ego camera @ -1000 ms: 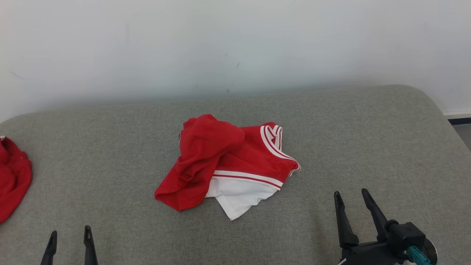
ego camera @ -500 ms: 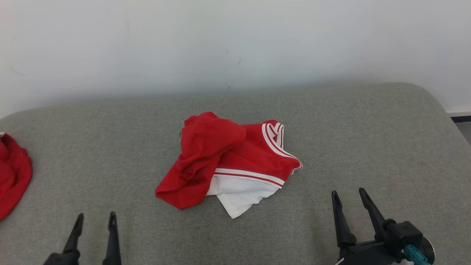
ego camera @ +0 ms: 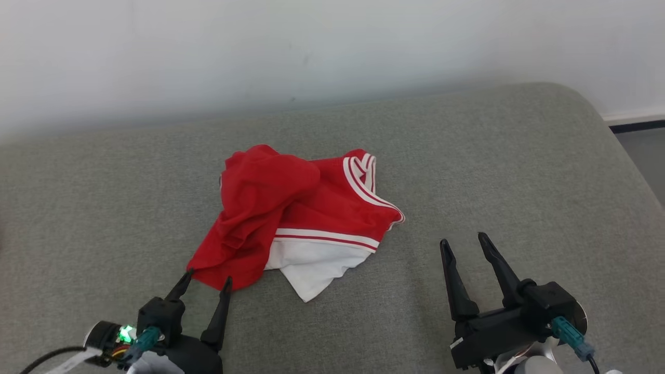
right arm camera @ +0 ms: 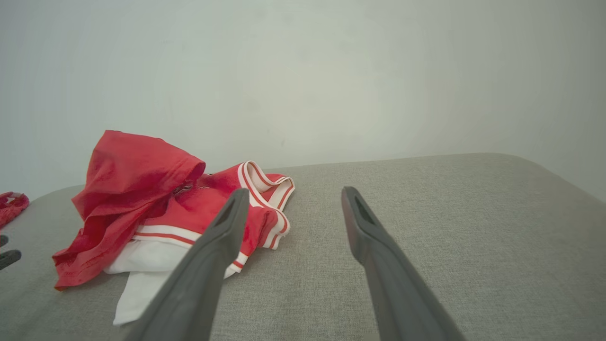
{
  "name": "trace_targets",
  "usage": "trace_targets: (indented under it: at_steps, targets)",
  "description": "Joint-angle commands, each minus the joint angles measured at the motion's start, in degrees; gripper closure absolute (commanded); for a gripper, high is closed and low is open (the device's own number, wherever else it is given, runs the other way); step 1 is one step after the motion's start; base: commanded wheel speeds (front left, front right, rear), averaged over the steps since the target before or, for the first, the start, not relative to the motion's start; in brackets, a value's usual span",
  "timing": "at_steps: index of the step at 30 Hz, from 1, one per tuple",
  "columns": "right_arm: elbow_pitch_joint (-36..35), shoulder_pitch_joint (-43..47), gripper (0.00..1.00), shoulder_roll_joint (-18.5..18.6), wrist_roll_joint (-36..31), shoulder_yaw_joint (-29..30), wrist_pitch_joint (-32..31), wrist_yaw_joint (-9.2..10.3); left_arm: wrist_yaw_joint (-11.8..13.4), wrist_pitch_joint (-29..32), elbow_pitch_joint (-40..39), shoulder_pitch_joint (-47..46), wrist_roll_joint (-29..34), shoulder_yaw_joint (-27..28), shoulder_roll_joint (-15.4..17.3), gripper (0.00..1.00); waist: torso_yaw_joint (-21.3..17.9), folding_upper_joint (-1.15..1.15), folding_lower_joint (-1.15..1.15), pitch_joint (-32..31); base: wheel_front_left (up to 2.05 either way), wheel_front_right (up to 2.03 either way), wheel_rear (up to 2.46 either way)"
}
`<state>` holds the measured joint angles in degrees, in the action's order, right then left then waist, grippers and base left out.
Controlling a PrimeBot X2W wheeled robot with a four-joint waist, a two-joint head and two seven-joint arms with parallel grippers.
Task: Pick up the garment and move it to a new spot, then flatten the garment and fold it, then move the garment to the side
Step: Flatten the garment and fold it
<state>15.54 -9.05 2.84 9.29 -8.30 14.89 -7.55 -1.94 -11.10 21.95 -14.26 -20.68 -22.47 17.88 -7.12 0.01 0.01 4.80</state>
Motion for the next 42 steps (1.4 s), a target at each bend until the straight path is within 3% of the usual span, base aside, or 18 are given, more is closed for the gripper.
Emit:
trace_targets:
  at_steps: [1, 13, 14, 15, 23, 32, 40, 41, 42]
  targets:
    - [0.1, -0.7, 0.00, 0.1, 0.6, -0.6, 0.3, 0.12, -0.5, -0.4, 3.5, -2.4, 1.2, -0.8, -0.1, 0.00, -3.3, -0.01, -0.01, 2.6, 0.00, 0.00, 0.00]
    - [0.1, -1.4, 0.00, 0.1, 1.8, -1.0, 0.3, 0.12, -3.0, -2.6, 19.6, -10.3, 1.7, -3.0, -2.3, 0.00, -7.7, -0.01, -0.01, 4.4, 0.00, 0.00, 0.00]
    - [0.1, -1.3, 0.00, 0.1, 1.7, -1.0, 0.3, 0.12, -3.2, -2.8, 20.5, -10.8, 1.5, -3.1, -2.5, 0.56, -7.8, -0.01, -0.01, 4.4, 0.00, 0.00, 0.00]
    - [-0.1, -1.1, 0.00, 0.1, 1.5, -0.8, 0.3, 0.12, -3.6, -3.3, 21.7, -11.6, 0.9, -2.9, -3.0, 1.00, -7.5, -0.01, -0.01, 4.0, 0.00, 0.00, 0.00]
    - [-0.3, 0.4, 0.00, 0.1, 1.2, 0.0, 0.3, 0.12, -4.2, -4.1, 17.3, -10.5, -1.2, -0.6, -4.3, 1.00, -3.3, -0.01, -0.01, 2.1, 0.00, 0.00, 0.00]
    - [0.1, 1.7, 0.00, 0.1, 1.4, 0.9, 0.3, 0.12, -2.1, -2.7, 4.5, -0.5, -3.0, 1.1, -2.5, 1.00, 3.3, -0.01, -0.01, 0.9, 0.00, 0.00, 0.00]
    - [0.8, 1.2, 0.00, 0.1, 1.8, 0.4, 0.3, 0.12, -0.1, 1.5, -3.5, 7.7, -6.0, 0.2, -4.0, 1.00, 6.0, -0.01, -0.01, 1.1, 0.00, 0.00, 0.00]
    - [1.0, 1.2, 0.00, 0.1, 1.9, 0.4, 0.3, 0.12, 0.3, 1.7, -3.4, 8.0, -5.3, -0.2, -4.0, 0.87, 6.1, -0.01, -0.01, 1.1, 0.00, 0.00, 0.00]
    - [1.2, 1.1, 0.00, 0.1, 2.2, 0.2, 0.3, 0.12, 0.9, 1.5, -3.3, 8.0, -4.3, -0.4, -3.6, 0.10, 6.2, -0.01, -0.01, 1.1, 0.00, 0.00, 0.00]
